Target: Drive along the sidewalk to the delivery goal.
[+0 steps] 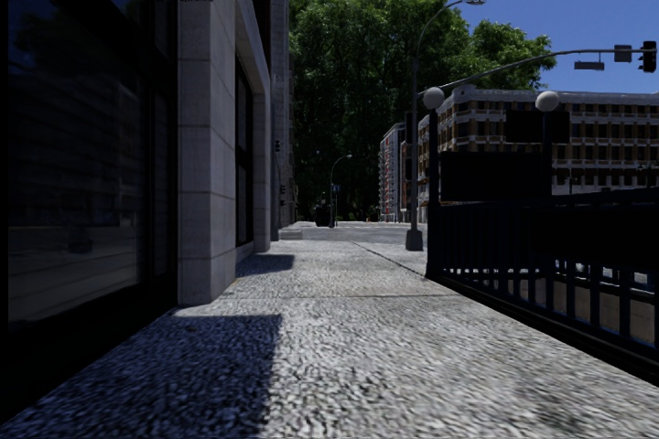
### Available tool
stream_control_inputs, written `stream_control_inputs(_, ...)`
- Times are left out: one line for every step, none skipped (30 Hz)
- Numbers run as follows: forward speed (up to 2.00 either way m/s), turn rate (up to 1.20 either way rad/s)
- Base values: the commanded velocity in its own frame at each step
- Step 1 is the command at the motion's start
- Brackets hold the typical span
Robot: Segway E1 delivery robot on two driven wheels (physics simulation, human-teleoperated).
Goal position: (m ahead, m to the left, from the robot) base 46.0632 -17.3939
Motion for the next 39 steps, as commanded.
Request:
stream_control_inputs(2.00, 0.00)
stream_control_inputs(2.00, 0.00)
stream_control_inputs(2.00, 0.00)
stream_control_inputs(2.00, 0.00)
stream_control_inputs(2.00, 0.00)
stream_control_inputs(2.00, 0.00)
stream_control_inputs(2.00, 0.00)
stream_control_inputs(2.00, 0.00)
stream_control_inputs(2.00, 0.00)
stream_control_inputs(2.00, 0.00)
stream_control_inputs(2.00, 0.00)
stream_control_inputs(2.00, 0.00)
stream_control_inputs(2.00, 0.00)
stream_control_inputs(2.00, 0.00)
stream_control_inputs(2.00, 0.00)
stream_control_inputs(2.00, 0.00)
stream_control_inputs(2.00, 0.00)
stream_control_inputs(2.00, 0.00)
stream_control_inputs(2.00, 0.00)
stream_control_inputs(2.00, 0.00)
stream_control_inputs(2.00, 0.00)
stream_control_inputs(2.00, 0.00)
stream_control_inputs(2.00, 0.00)
stream_control_inputs(2.00, 0.00)
stream_control_inputs(2.00, 0.00)
stream_control_inputs(2.00, 0.00)
stream_control_inputs(2.00, 0.00)
stream_control_inputs(2.00, 0.00)
stream_control_inputs(2.00, 0.00)
stream_control_inputs(2.00, 0.00)
stream_control_inputs(2.00, 0.00)
stream_control_inputs(2.00, 0.00)
stream_control_inputs(2.00, 0.00)
stream_control_inputs(2.00, 0.00)
stream_control_inputs(2.00, 0.00)
stream_control_inputs(2.00, 0.00)
stream_control_inputs(2.00, 0.00)
stream_control_inputs(2.00, 0.00)
stream_control_inputs(2.00, 0.00)
